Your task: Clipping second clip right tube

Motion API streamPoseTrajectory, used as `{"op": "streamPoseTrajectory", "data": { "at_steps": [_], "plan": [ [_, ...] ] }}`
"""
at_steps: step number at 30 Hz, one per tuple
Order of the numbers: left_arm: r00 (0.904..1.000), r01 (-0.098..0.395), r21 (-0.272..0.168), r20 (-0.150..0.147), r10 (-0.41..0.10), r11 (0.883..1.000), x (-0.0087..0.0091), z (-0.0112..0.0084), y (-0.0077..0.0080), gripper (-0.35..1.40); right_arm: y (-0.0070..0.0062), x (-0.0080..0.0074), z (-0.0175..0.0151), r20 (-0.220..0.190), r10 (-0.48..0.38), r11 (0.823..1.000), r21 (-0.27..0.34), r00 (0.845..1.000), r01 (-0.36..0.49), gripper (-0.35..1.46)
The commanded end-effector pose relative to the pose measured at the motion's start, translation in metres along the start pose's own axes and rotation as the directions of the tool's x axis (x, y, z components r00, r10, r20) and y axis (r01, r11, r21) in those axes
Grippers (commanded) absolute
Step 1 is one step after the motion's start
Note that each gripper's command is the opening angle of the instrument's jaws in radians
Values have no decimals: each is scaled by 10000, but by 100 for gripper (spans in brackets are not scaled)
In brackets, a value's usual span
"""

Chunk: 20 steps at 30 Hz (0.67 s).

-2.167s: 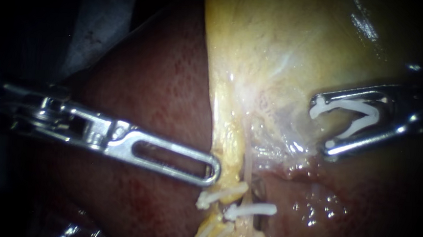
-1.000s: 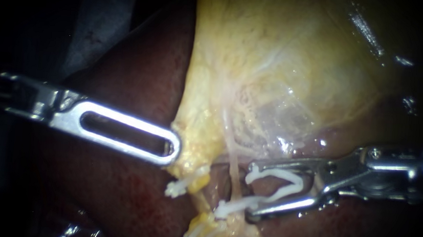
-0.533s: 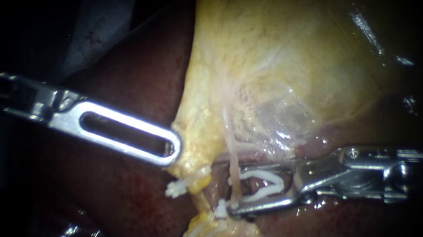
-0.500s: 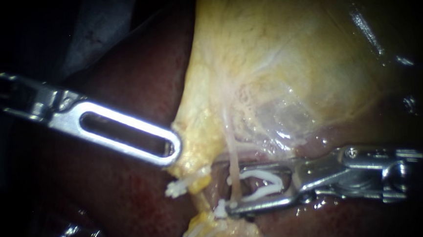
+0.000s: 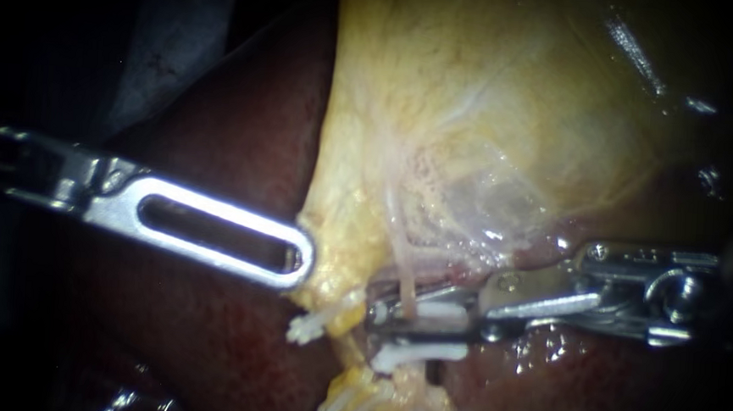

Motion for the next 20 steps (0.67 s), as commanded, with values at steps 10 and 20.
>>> {"op": "streamPoseTrajectory", "data": {
  "at_steps": [10, 20],
  "plan": [
    [10000, -2, -2, 1, 2, 10000, 0, 0, 0, -35, 0, -1, -1, -8, 107, 9999, 8, 9999, -107, -35],
    [10000, -2, -4, 3, 2, 10000, 0, 1, 0, -35, 0, -3, 0, -5, 207, 9998, 10, 9998, -207, -35]
  ]
}}
